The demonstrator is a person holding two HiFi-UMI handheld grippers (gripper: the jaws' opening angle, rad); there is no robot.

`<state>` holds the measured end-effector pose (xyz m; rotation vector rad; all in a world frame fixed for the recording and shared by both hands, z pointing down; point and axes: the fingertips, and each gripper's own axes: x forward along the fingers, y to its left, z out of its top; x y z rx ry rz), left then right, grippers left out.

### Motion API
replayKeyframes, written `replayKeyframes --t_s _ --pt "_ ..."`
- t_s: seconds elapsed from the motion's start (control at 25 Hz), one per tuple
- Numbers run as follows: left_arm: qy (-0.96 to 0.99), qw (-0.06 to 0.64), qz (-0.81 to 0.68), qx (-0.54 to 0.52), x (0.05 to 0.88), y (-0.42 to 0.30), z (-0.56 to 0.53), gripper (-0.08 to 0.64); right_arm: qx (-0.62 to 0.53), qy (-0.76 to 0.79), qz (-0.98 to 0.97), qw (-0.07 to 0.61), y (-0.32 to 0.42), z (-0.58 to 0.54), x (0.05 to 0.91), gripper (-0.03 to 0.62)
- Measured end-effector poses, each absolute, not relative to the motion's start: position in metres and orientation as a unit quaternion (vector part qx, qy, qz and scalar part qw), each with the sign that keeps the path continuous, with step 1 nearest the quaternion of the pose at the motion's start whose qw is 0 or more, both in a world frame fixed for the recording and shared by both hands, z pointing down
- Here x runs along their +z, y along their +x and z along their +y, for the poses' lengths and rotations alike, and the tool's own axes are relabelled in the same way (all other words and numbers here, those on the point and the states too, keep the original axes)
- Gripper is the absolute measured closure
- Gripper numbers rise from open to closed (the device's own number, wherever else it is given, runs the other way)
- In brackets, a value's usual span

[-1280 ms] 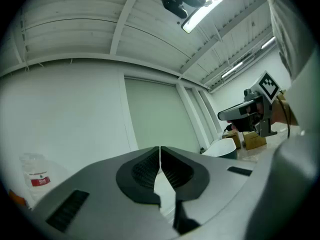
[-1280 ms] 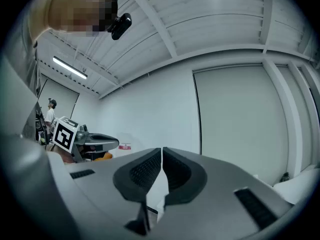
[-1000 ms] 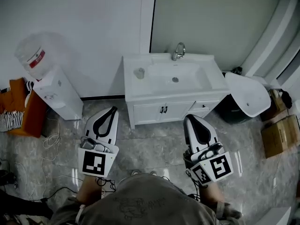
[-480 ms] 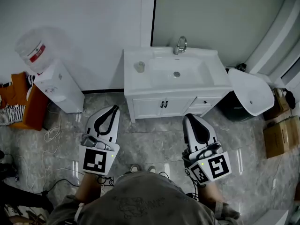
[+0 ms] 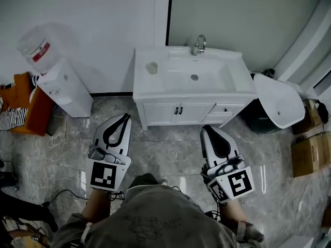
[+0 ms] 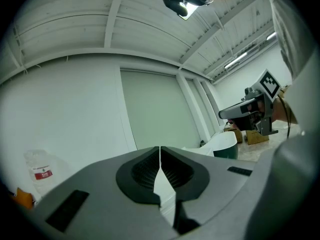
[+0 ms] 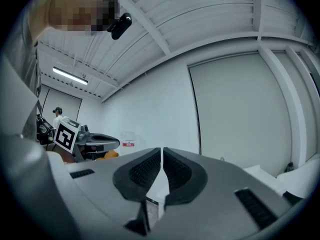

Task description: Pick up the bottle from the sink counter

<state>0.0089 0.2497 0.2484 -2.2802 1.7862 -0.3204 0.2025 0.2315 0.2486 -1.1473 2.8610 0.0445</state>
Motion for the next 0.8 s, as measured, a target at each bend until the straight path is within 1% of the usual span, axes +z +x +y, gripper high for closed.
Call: replayKeyframes --t_s 0.4,0.56,0.64,0.8 --pt "-0.771 0.114 0.616 -0.110 0.259 0.019 0.242 0.538 0.012 -0.366 0.930 0.034 0.214 0.225 0.260 0.557" --pt "-0.756 0.121 0.638 -0.085 0.260 0.008 0.232 0.538 0.013 -0.364 0.931 0.026 0.212 0.214 0.272 0.557" --pt "-0.752 0.129 0.641 -0.085 0.263 0.005 0.226 0.538 0.009 -0.364 0.931 0.024 0.211 0.207 0.278 0.557" --pt "-0.758 0.120 0.635 -0.094 0.269 0.005 0.207 0.538 0.004 -0.372 0.928 0.027 0.212 0.188 0.283 0.557"
